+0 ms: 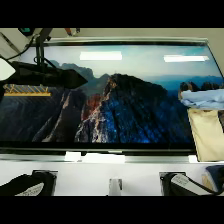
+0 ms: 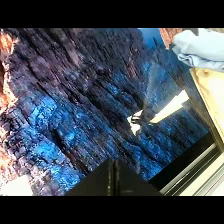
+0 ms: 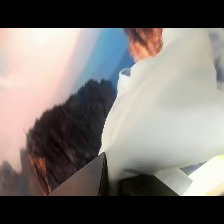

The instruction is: Fold the shirts.

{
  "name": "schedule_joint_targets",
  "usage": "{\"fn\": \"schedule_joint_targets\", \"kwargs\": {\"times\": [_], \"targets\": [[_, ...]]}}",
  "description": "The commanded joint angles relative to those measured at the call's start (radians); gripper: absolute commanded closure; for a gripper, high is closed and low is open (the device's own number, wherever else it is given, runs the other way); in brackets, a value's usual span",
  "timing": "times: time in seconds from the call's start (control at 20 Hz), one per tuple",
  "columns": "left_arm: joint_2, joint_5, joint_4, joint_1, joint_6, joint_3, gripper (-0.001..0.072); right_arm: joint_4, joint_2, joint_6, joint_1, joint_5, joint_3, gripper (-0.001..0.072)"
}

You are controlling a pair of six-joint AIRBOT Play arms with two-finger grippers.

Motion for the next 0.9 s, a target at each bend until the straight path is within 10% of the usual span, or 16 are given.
{"fn": "schedule_joint_targets", "kwargs": {"times": [0.0, 0.6, 0.85], "targets": [[0.0, -0.003, 0.0, 0.0, 0.003, 0.0, 0.0673, 0.003, 0.051, 0.072, -0.086, -0.074, 0.002, 0.0685], [-0.002, -0.001, 0.0, 0.0, 0.026, 0.0, 0.0673, -0.477, 0.082, -0.01, -0.138, 0.34, -0.158, 0.0685], [-0.002, -0.003, 0.0, 0.0, 0.026, 0.0, 0.0673, -0.673, 0.108, -0.01, -0.138, 0.299, -0.257, 0.0685]]}}
